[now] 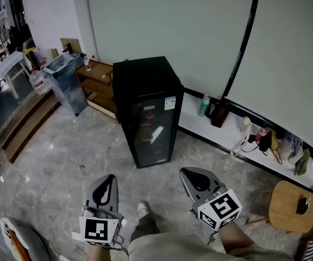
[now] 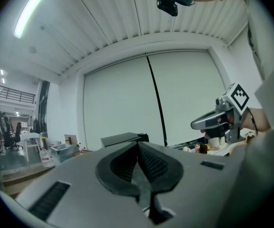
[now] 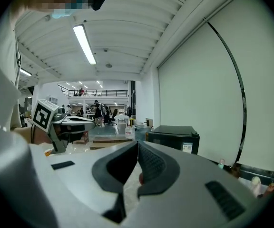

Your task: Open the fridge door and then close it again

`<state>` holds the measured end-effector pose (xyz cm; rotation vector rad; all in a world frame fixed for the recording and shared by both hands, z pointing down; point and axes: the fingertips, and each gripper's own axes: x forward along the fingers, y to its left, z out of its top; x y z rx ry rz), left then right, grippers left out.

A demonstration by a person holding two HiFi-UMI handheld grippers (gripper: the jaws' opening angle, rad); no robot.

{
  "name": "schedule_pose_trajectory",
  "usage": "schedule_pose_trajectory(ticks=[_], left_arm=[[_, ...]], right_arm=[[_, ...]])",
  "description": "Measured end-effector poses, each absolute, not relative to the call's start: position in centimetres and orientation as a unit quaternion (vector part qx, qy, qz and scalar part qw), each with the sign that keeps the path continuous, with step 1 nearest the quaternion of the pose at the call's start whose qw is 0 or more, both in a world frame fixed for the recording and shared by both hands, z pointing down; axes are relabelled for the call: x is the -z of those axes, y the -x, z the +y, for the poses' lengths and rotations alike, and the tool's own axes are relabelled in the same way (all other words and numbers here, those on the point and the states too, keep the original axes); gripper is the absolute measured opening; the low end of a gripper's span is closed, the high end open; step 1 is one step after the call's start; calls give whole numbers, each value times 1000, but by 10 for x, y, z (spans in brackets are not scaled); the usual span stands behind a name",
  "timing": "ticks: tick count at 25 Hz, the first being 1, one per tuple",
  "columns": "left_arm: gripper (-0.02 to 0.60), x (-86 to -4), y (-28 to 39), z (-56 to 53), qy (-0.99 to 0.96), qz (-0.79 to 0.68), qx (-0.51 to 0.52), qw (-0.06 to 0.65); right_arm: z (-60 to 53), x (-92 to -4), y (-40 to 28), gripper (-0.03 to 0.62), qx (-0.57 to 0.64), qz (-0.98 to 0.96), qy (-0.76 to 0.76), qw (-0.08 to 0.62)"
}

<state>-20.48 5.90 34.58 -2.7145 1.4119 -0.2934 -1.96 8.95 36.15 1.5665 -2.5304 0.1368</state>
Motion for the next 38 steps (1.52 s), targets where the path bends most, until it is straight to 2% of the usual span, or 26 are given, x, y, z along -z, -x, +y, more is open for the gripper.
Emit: schedule_pose_trajectory(ticks=[20, 38], left_arm=[[8, -336, 251, -174, 904, 417, 82, 43], [8, -344, 244, -243, 905, 418, 71, 12]], right_arm=[[-136, -357, 75, -3, -38, -828, -551, 98], [-212, -364, 64, -3, -59, -831, -543, 102]])
